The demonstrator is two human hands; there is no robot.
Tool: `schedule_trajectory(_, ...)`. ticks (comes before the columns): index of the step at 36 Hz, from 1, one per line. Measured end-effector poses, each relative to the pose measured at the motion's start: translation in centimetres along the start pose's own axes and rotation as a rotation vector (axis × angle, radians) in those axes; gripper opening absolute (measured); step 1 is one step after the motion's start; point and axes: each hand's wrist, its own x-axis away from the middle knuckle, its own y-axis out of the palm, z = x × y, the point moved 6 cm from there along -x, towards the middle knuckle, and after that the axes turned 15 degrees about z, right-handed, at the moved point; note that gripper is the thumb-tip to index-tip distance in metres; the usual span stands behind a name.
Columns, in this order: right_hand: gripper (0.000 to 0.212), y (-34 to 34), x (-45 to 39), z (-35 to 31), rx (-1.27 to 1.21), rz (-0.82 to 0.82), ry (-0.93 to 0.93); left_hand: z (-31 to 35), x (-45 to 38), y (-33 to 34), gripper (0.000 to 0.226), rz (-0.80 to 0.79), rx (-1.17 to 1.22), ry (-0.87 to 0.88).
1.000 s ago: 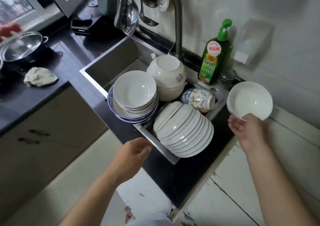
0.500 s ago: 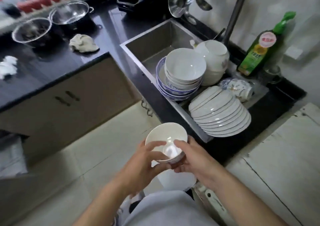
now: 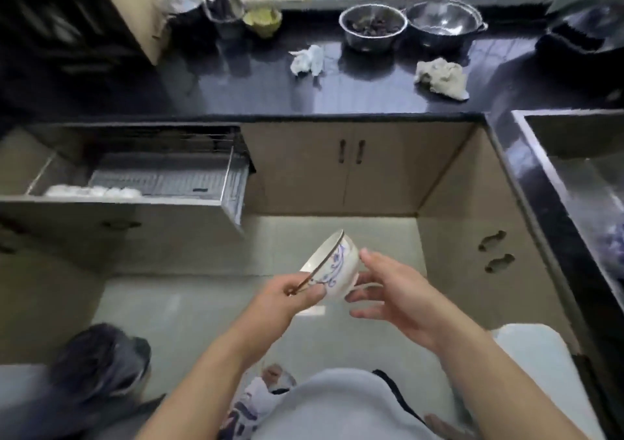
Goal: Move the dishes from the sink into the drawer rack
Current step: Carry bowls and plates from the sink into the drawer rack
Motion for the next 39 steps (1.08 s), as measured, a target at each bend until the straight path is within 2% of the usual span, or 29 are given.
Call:
schedule_trajectory(2,0.033,5.3,-0.7,-0.9,0.04,-0.045,0.0,0.2,-0.6,-5.0,0.018,0.03,-0.01,0.022)
schedule_trajectory(5,0.041,12.8,-1.4,-2.0,0.051,-0.117,0.063,-0.8,-0.9,-12.5,0.019,0.137,-0.097,0.056)
schedule_trajectory(9,0.043,19.2,-2.5,-3.5,0.028,-0.217,0.149,-1.0,-1.4,-19.0,0.019,0.179,-0.25,0.134)
schedule_trajectory(13,0.046,24.5,-5.2,-4.7,0.046,-0.268,0.218,-1.3,-2.9,-24.0,0.009,0.204,-0.272,0.151)
schedule_trajectory(20,0.05,32.6,-11.9,-7.1,0.059,-0.31,0.314,-2.5,-8.6,-31.7,0.033,0.278,-0.307,0.143)
schedule_trajectory(23,0.048,37.0,-15.7,-9.0,0.088,-0.316,0.323,-2.5,-11.9,-35.7,0.026,0.303,-0.343,0.139)
schedule_trajectory(26,0.045,41.8,-19.0,-11.0,0.162,-0.326,0.325,-2.6,-14.7,-39.8,0.019,0.342,-0.358,0.079)
schedule_trajectory(28,0.041,45.0,-21.2,-12.5,0.191,-0.329,0.313,-2.8,-16.4,-42.8,0.005,0.395,-0.328,0.007)
schedule_trajectory(34,0.034,53.6,-27.7,-17.7,0.231,-0.323,0.265,-3.3,-20.6,-51.5,0.037,0.724,-0.224,-0.09)
schedule_trajectory(36,0.032,55.2,-29.9,-18.4,0.248,-0.306,0.229,-4.2,-21.1,-53.5,0.034,0.819,-0.206,-0.13)
schedule_trajectory(39,0.032,57.2,-34.0,-18.3,0.289,-0.243,0.195,-6.6,-22.6,-56.9,0.026,0.852,-0.237,-0.232)
